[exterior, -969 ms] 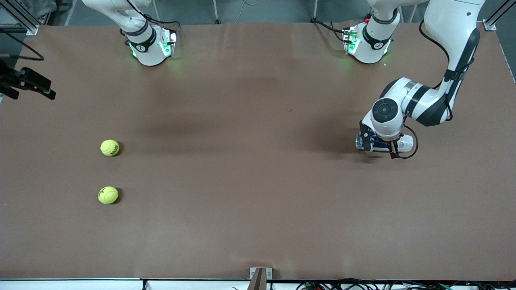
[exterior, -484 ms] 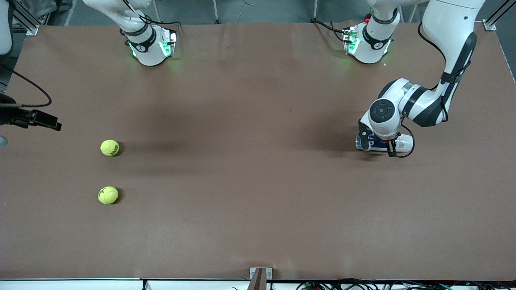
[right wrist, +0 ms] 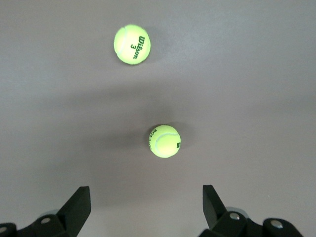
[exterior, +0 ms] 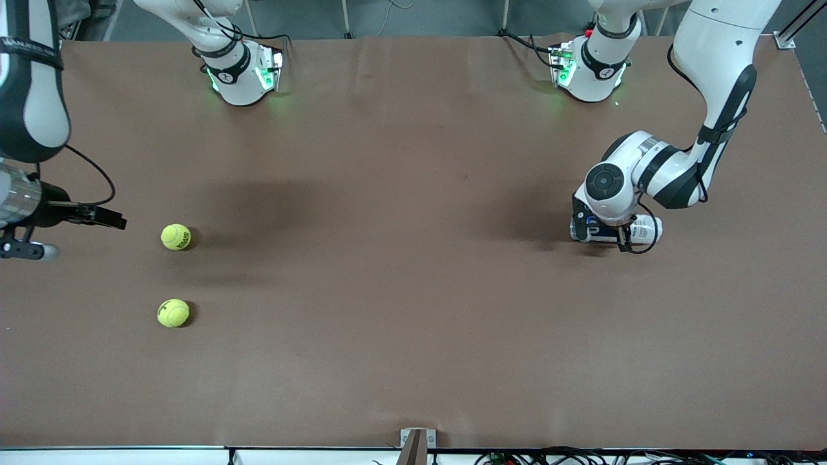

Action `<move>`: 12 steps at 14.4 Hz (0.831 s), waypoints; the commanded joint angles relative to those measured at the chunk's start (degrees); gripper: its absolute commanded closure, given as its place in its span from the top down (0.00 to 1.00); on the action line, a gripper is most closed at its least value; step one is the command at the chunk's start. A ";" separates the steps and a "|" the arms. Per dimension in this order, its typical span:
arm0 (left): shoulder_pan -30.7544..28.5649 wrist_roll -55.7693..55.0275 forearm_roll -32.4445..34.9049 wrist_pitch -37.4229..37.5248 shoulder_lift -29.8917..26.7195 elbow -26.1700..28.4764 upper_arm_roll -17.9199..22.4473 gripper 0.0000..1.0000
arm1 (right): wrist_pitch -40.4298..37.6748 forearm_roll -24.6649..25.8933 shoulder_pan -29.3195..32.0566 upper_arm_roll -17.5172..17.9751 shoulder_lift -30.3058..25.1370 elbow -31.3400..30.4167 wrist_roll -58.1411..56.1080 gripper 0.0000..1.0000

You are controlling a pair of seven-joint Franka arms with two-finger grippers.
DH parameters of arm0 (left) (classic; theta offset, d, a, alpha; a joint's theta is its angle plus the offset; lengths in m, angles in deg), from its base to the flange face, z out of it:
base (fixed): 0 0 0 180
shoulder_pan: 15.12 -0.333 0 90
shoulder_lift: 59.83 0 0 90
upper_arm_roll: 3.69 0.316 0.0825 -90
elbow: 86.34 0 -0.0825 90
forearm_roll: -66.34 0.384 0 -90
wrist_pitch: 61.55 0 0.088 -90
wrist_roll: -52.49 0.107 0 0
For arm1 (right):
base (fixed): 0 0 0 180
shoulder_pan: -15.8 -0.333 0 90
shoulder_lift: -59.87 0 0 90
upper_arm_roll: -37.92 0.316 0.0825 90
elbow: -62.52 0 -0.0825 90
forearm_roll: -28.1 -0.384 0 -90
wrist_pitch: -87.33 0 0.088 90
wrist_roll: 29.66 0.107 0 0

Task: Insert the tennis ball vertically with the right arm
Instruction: 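Lift the can upright with the left gripper while the right gripper reaches a ball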

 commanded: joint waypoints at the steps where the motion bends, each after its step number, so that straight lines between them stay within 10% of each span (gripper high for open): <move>1: 0.02 -2.39 2.66 0.20 1.04 -0.33 -0.01 0.99 | 8.41 0.26 0.92 0.52 -5.14 -11.25 -0.15 1.00; 12: 0.03 -3.63 5.83 -0.24 2.27 -0.77 -0.19 0.67 | 35.07 -0.09 2.94 0.61 -1.12 -29.22 -0.23 1.00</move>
